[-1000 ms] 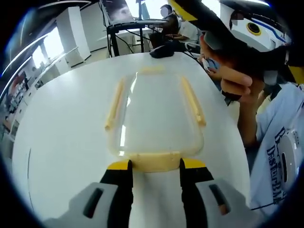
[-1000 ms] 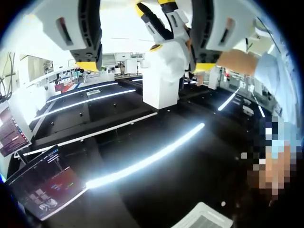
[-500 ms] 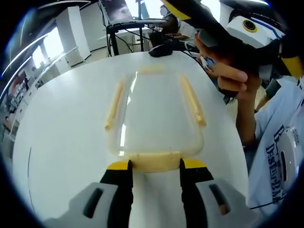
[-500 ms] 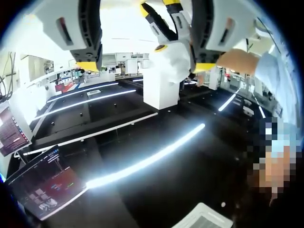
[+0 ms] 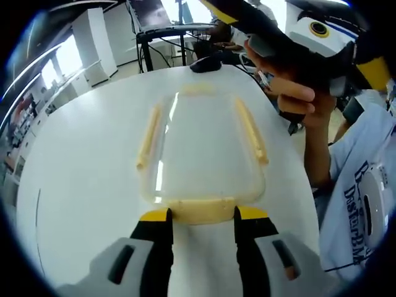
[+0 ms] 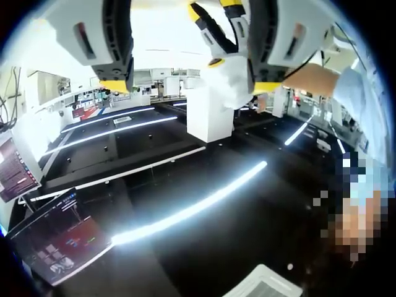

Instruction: Snap each plastic latch of the storage box into its locked position after aligning the lid with the box until every specified latch is closed and the lid sits flush.

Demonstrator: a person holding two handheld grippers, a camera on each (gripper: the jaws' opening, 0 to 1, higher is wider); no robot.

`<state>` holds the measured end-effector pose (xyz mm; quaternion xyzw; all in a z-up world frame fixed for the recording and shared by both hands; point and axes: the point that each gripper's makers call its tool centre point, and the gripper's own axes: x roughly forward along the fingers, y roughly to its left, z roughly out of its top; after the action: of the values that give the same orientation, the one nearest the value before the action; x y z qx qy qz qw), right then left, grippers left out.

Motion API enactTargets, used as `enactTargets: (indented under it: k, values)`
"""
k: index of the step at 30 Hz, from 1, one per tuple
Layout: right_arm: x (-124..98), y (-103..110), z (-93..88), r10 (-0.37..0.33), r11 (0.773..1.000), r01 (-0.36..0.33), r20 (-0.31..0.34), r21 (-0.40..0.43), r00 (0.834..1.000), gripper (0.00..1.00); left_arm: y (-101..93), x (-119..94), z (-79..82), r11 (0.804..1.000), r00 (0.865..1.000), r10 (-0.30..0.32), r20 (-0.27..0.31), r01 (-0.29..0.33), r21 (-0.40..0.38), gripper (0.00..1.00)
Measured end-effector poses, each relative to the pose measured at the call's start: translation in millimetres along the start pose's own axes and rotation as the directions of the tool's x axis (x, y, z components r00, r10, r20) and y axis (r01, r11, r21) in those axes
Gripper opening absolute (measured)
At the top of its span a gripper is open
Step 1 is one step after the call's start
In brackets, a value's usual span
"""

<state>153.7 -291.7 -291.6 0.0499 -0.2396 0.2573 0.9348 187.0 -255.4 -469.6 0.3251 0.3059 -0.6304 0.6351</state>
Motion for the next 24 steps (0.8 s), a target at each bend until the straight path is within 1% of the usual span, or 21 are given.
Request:
enactTargets:
  k: [9, 13, 16, 24]
  values:
    - [1.2, 1.0, -2.0, 0.005, 1.000, -0.005, -0.007, -0.002, 1.000, 0.75, -2.0, -1.6, -2.2, 1.000, 1.000, 0.002, 0.004, -0.002, 0.002, 0.38]
    - [0.9, 0.5, -1.2, 0.007, 1.000, -0.007, -0.002, -0.001, 1.000, 0.75, -2.7, -1.8, -2.1, 1.000, 1.000, 0.019, 0.014, -0.019, 0.004, 0.38]
    - [0.8, 0.2, -1.4, 0.007, 1.000, -0.007, -0.003, 0.001, 1.000, 0.75, -2.2, -2.2, -3.1, 1.000, 1.000, 0.013, 0.022, -0.013, 0.000, 0.38]
    - [-0.1, -1.4, -2.2, 0.006, 1.000, -0.006, -0.006, 0.001, 1.000, 0.75, -3.0, -4.9, -4.7, 1.000, 1.000, 0.009, 0.015, -0.009, -0.003, 0.38]
